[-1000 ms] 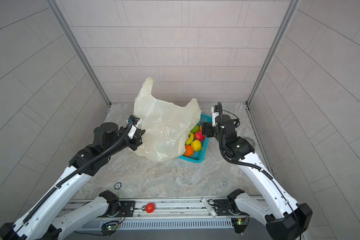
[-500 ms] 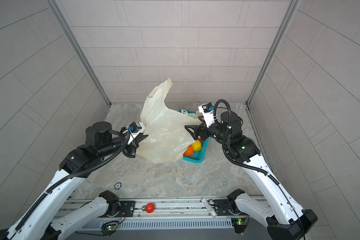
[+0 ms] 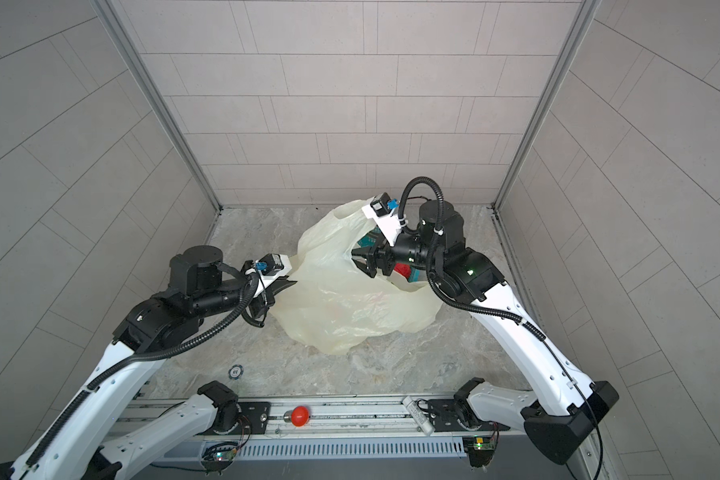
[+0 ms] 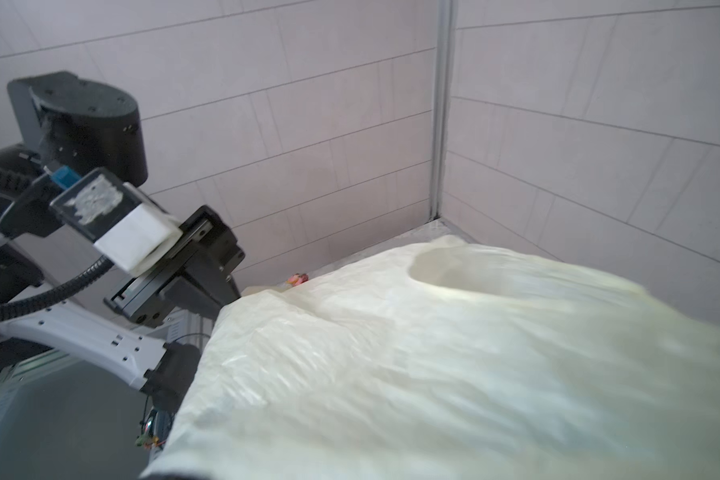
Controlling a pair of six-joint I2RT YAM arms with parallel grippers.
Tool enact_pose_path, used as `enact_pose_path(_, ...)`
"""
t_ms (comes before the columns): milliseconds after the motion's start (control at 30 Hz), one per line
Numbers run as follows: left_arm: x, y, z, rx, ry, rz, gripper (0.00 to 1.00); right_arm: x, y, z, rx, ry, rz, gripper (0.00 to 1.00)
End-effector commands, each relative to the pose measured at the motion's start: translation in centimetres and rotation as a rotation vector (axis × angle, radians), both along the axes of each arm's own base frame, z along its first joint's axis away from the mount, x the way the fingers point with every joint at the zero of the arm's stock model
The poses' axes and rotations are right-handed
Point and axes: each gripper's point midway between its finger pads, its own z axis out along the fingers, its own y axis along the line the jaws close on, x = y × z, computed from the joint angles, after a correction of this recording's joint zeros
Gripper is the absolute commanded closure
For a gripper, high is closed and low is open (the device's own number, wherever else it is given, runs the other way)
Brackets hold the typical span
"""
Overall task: Place the fruits into the plastic bag
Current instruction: 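Reach both grippers to the pale yellow bag and grasp its handles, then lift the bag with both grippers, pulling it off the basket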
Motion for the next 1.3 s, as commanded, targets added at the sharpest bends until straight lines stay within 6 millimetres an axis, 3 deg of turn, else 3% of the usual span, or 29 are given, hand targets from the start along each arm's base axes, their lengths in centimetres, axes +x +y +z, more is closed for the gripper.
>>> enact_pose_path(0, -0.2, 0.1, 0.8, 0.003, -0.024, -0.015, 1.0, -2.7, 0.5, -1.2, -0.036, -0.004, 0.07, 0.2)
enact_pose_path(100, -0.3, 0.0, 0.7, 0.002, -0.027, -0.021, 1.0, -2.2, -0.9, -1.8, -0.045, -0.026, -0.03, 0.19)
enact_pose_path(233, -0.5, 0.0, 0.6, 0.002, -0.025, -0.031, 1.0, 0.4, -4.7, -3.0, -0.121, -0.08, -0.289, 0.17)
enact_pose_path(300, -0.7, 0.0, 0.5, 0.001, -0.023, -0.036, 1.0, 0.7, -6.2, -3.9, -0.152, -0.077, -0.345, 0.17)
enact_pose_path(433, -0.8, 0.0, 0.2, 0.011, -0.018, -0.038, 1.0, -0.8, -7.9, -5.7, -0.209, -0.04, -0.355, 0.17)
enact_pose_path(533, -0.8, 0.1, -0.1, 0.023, -0.014, -0.041, 1.0, -3.0, -8.4, -6.1, -0.2, -0.023, -0.306, 0.17)
enact_pose_path(767, -0.7, -0.1, -0.3, 0.023, -0.004, -0.05, 1.0, -7.4, -6.4, -5.4, -0.13, 0.015, -0.109, 0.23)
enact_pose_path(933, -0.6, -0.3, -0.4, 0.021, 0.003, -0.055, 1.0, -9.7, -3.8, -5.7, -0.087, 0.06, 0.023, 0.26)
enact_pose_path(1167, -0.4, -0.7, -0.4, 0.007, 0.015, -0.063, 1.0, -10.2, 1.1, -7.3, -0.064, 0.061, 0.092, 0.26)
enact_pose_path(1233, -0.4, -0.7, -0.4, 0.004, 0.019, -0.061, 1.0, -9.4, 2.4, -7.5, -0.055, 0.055, 0.078, 0.3)
enact_pose_path(1267, -0.5, -0.7, -0.4, 0.001, 0.022, -0.066, 1.0, -8.8, 2.9, -7.4, -0.045, 0.054, 0.066, 0.37)
